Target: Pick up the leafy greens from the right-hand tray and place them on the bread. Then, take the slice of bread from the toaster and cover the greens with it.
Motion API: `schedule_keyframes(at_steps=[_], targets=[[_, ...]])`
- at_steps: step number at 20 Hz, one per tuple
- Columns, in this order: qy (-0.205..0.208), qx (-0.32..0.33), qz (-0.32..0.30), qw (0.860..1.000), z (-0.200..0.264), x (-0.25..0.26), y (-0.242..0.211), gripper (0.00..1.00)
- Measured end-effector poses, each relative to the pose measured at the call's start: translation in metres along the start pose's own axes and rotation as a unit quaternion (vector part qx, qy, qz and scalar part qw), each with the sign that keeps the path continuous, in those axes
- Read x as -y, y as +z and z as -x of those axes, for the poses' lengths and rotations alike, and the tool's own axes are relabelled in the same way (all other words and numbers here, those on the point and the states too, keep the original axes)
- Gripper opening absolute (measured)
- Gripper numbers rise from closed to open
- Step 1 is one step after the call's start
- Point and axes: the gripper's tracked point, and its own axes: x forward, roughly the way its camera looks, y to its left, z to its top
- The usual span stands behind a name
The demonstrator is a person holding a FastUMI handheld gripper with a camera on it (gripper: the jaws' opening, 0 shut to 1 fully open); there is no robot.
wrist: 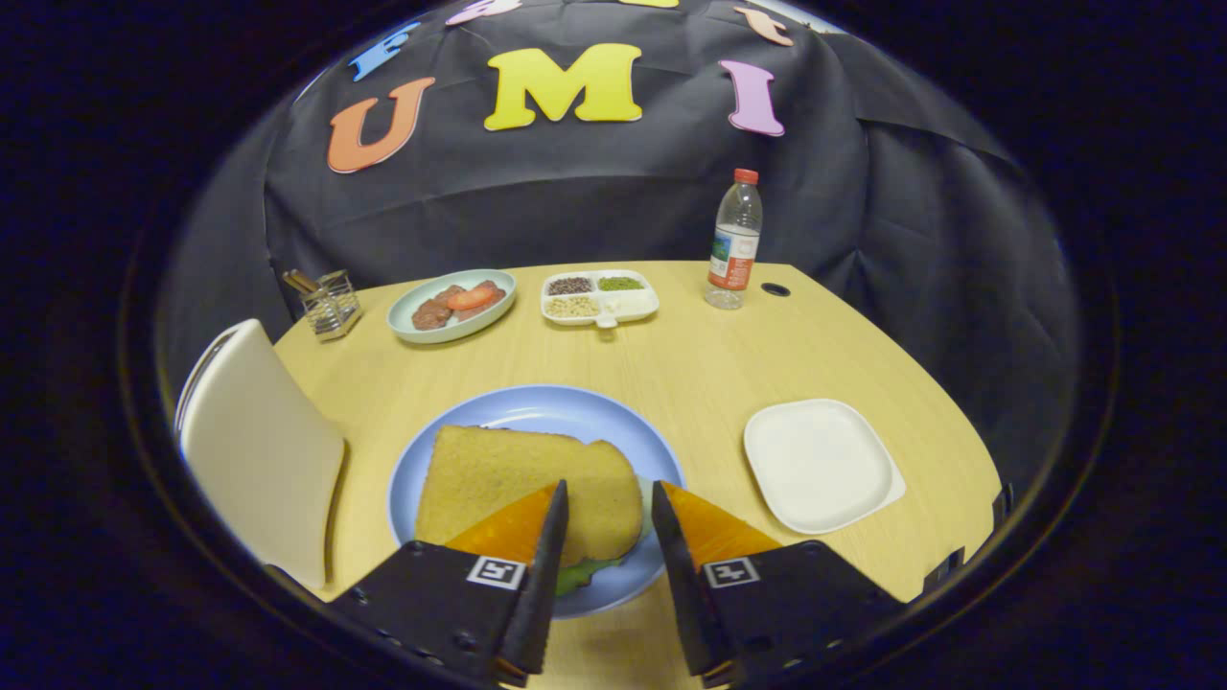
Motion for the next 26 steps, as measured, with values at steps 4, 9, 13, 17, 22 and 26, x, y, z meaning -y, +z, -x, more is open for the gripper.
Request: schedule_keyframes(at_steps=[4,9,13,17,22,26], targets=[[-0.002,0.039,0.016,0.999,0.037,-0.006,0.022,0.89],[0.011,0.062,-0.003,0.998,0.107,-0.022,0.042,0.95],[0.021,0.124,0.016,0.992,0.181,-0.031,0.068,0.95],[0.012,0.186,0.039,0.982,0.261,-0.026,0.079,0.95],[0.014,0.281,0.030,0.959,0.365,-0.011,0.092,0.95],[0.021,0.340,0.019,0.940,0.434,0.001,0.098,0.96]])
